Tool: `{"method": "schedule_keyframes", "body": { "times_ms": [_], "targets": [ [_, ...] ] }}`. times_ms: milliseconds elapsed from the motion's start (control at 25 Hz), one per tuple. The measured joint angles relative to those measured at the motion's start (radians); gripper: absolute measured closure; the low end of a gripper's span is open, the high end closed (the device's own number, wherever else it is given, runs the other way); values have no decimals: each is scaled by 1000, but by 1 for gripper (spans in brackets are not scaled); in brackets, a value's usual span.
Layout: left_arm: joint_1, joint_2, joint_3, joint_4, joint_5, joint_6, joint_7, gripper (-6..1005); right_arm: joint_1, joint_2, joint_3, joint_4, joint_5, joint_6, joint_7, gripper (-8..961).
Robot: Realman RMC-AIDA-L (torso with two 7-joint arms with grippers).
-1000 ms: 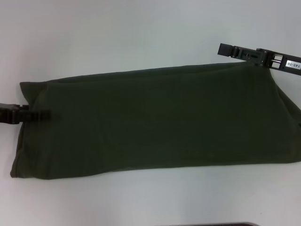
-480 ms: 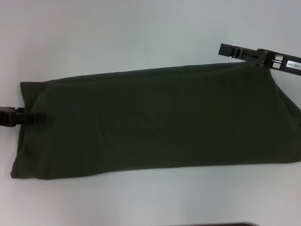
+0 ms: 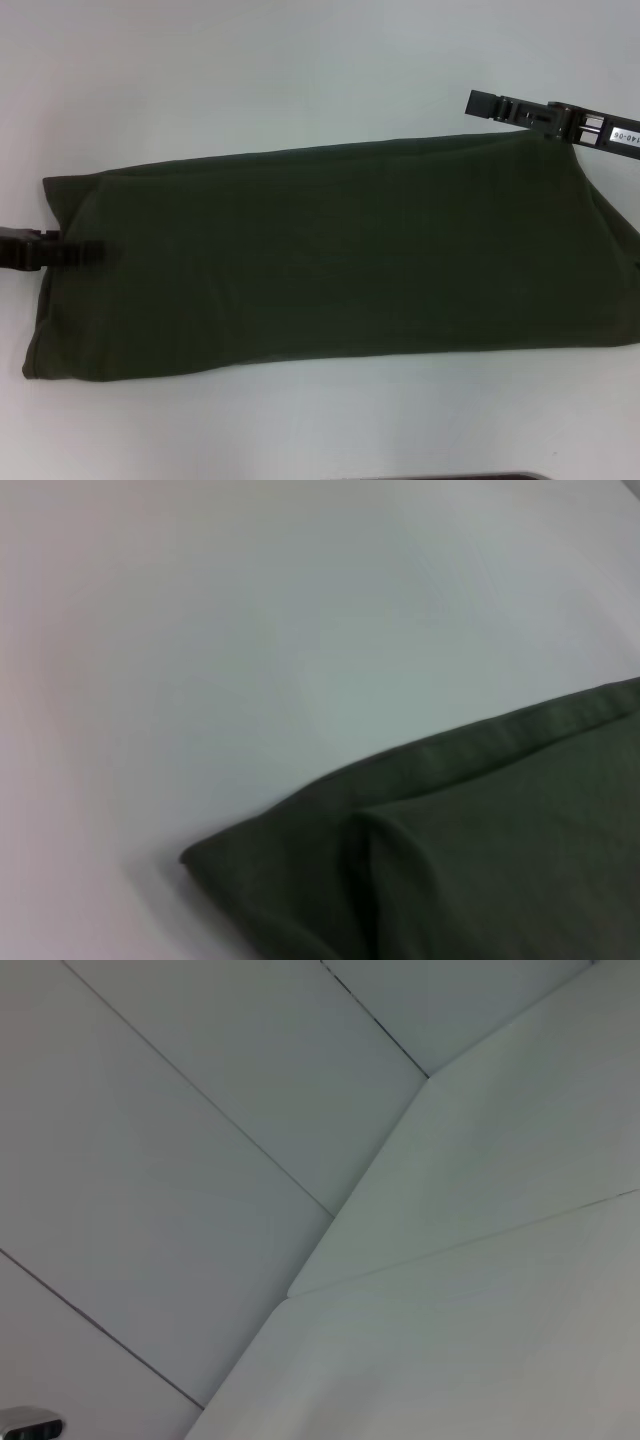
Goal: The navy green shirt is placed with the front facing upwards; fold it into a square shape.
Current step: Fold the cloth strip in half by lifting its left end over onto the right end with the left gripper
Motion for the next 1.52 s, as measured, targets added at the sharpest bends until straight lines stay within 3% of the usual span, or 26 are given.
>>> {"method": "schedule_keyframes", "body": {
  "times_ms": [600,1240,1520],
  "targets": [
    [-3,-3,6,3,2,-12,-9,306,-2,0,0,0,2,-1,1,187],
    [-8,-6,68,5,3,-46,-42,939,-4,-2,0,0,3,-1,0,188],
    [-11,-2,58,6,-17,-8,-44,962,-6,0,-6,0,3,2,-9,187]
  ]
}}
